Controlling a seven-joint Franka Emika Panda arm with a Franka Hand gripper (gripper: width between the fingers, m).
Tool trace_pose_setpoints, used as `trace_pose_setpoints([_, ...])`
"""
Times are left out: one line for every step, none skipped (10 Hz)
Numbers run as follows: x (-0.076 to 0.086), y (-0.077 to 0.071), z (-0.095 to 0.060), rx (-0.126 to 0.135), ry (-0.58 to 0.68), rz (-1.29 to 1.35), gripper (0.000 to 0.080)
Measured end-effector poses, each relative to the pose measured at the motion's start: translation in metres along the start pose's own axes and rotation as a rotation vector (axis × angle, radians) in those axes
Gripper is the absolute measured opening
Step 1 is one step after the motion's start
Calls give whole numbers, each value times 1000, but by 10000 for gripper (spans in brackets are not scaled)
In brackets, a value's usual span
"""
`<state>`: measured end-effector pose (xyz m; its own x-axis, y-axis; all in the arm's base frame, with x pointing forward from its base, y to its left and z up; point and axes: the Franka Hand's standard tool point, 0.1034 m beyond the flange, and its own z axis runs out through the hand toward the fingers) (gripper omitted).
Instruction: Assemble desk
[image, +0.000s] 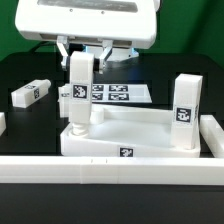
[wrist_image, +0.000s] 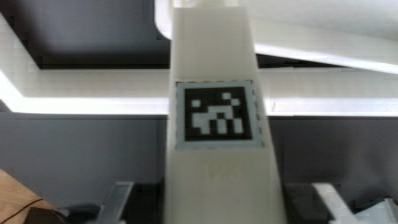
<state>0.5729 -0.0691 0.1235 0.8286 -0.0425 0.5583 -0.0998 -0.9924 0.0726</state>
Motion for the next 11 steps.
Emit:
trace_pose_setpoints([-3, 0, 2, 0, -5, -1, 291])
trace_pose_setpoints([-5, 0, 4, 0, -9, -1, 291])
trace_pose_setpoints([-7, -1, 5, 0, -13, -2, 291])
trace_pose_setpoints([-7, -1, 6, -1, -11, -2, 291])
trace_pose_setpoints([-7, 0, 6, -3, -8, -3, 291])
trace_pose_setpoints([-6, 0, 7, -8, 6, -5, 291])
trace_pose_setpoints([-6, -1, 7, -11, 16, -7, 291])
trace_pose_setpoints([-5, 0, 7, -10, 14, -7, 291])
trace_pose_setpoints([-6, -1, 8, -4, -1, -5, 291])
trace_pose_setpoints([-8, -1, 9, 0, -14, -5, 359])
trace_pose_setpoints([-8, -1, 9, 0, -15, -5, 554])
